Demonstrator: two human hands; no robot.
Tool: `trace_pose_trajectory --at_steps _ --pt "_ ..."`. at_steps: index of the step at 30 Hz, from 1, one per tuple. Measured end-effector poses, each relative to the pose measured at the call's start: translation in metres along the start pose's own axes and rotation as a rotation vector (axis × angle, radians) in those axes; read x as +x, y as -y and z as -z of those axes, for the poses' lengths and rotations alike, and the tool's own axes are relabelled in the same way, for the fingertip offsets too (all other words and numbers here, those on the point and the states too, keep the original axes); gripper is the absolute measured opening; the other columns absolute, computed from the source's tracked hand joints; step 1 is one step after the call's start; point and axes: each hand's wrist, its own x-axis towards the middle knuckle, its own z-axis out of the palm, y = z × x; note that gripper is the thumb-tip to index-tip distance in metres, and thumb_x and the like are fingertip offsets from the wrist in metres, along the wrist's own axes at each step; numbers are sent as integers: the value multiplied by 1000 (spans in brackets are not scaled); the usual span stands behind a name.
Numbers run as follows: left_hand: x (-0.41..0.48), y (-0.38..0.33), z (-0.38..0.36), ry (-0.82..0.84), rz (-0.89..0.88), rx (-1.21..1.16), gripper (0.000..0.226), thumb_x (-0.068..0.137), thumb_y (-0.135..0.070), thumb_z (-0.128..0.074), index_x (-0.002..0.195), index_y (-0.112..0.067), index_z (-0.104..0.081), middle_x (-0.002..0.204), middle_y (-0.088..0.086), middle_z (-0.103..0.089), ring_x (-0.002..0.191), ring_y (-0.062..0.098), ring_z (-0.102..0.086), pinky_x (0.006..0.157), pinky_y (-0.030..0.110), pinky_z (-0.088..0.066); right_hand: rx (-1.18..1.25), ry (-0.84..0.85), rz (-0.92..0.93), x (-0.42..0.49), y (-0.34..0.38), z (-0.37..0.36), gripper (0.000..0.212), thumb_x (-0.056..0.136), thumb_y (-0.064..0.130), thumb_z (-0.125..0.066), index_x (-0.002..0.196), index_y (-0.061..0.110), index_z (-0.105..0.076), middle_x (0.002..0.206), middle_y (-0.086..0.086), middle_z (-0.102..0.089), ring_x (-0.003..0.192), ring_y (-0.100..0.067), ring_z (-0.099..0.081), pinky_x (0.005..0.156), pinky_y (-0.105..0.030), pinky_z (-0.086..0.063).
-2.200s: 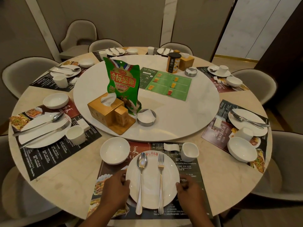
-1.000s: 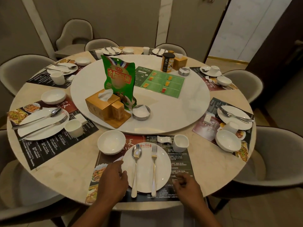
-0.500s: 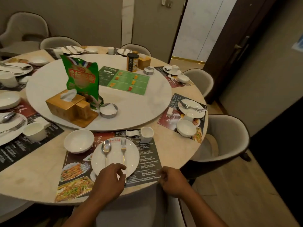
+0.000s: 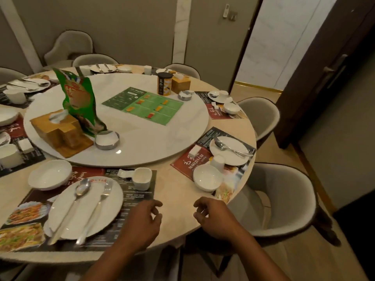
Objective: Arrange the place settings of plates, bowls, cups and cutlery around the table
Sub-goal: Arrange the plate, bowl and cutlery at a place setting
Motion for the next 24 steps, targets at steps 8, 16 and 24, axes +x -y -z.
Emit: trace_pose_trajectory --at_steps 8,16,24 --pt "25 -120 -83 -101 68 -4 33 87 -30 -65 119 -32 -60 101 -13 -59 79 4 -59 76 24 -49 -36 -72 20 0 -104 117 28 88 30 -66 116 27 -63 94 13 -64 85 -4 -61 77 -25 -54" --pt "63 -150 -107 -225 157 -12 40 87 -29 -67 125 -29 -57 115 -6 -60 100 9 -58 83 22 -47 -134 -70 100 60 -117 158 48 84 27 -70 130 26 -56 122 4 -60 106 -13 -58 88 -32 -53" --pt "124 -154 -133 -319 235 -36 44 84 -30 -69 127 -26 -57 129 -6 -58 112 14 -58 92 28 -48 -358 17 277 150 -118 161 66 80 19 -70 140 27 -45 142 1 -46 126 -22 -45 100 -35 -45"
